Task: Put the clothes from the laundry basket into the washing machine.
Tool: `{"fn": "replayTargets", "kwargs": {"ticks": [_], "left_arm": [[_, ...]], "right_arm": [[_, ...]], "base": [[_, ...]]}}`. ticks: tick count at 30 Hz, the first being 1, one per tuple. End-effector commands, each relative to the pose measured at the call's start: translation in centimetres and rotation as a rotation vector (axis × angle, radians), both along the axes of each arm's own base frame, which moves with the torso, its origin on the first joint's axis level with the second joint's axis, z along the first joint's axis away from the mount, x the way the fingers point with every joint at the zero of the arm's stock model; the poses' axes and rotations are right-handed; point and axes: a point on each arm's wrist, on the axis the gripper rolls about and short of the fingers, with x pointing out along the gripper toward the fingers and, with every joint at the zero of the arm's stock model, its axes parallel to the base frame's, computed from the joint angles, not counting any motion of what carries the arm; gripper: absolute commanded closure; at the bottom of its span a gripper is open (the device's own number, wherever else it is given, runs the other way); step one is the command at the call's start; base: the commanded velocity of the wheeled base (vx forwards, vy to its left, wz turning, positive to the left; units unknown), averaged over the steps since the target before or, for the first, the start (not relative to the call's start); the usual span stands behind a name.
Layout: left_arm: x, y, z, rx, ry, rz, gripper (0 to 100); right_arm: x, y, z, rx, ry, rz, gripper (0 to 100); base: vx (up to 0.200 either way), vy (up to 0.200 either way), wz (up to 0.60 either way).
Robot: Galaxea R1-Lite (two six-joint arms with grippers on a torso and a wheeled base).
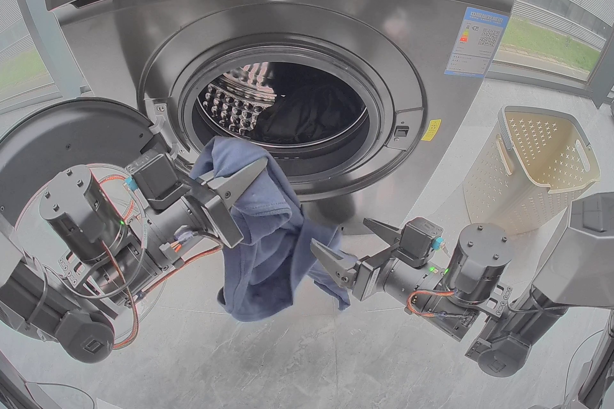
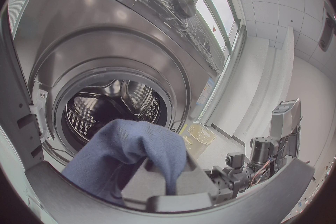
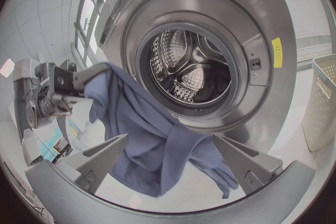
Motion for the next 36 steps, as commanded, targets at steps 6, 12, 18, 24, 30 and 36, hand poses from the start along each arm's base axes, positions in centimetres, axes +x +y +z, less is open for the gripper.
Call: {"fn": "replayTargets", "kwargs": {"ticks": [6, 12, 18, 24, 30, 36], "left_arm": [[0.2, -0.2, 0.8, -0.030, -0.039, 0.006, 100], [1.3, -0.7, 1.4, -0.069, -0.062, 0.076, 100], [1.6, -0.8, 2.0, -0.089, -0.083, 0.085, 100], [1.4, -1.0, 2.7, -0.107, -0.103, 0.083, 100], [1.1, -1.0, 3.4, -0.124, -0.124, 0.083, 100], [1.0, -1.1, 3.5, -0.126, -0.124, 0.080, 100]], "right_arm": [[0.2, 0.0, -2.9, -0.075, 0.068, -0.005, 0], [0.1, 0.4, -3.1, -0.079, 0.069, 0.009, 0], [0.2, 0.7, -3.4, -0.081, 0.073, 0.013, 0], [1.1, 1.2, -4.2, -0.089, 0.073, 0.006, 0], [2.9, 2.3, -4.5, -0.066, 0.040, 0.001, 0], [5.4, 3.2, -5.1, -0.064, -0.019, -0.008, 0]], "base": [[0.000, 0.000, 0.00], [0.000, 0.000, 0.00], [0.000, 0.000, 0.00], [0.000, 0.000, 0.00], [0.000, 0.000, 0.00], [0.000, 0.000, 0.00]]}}
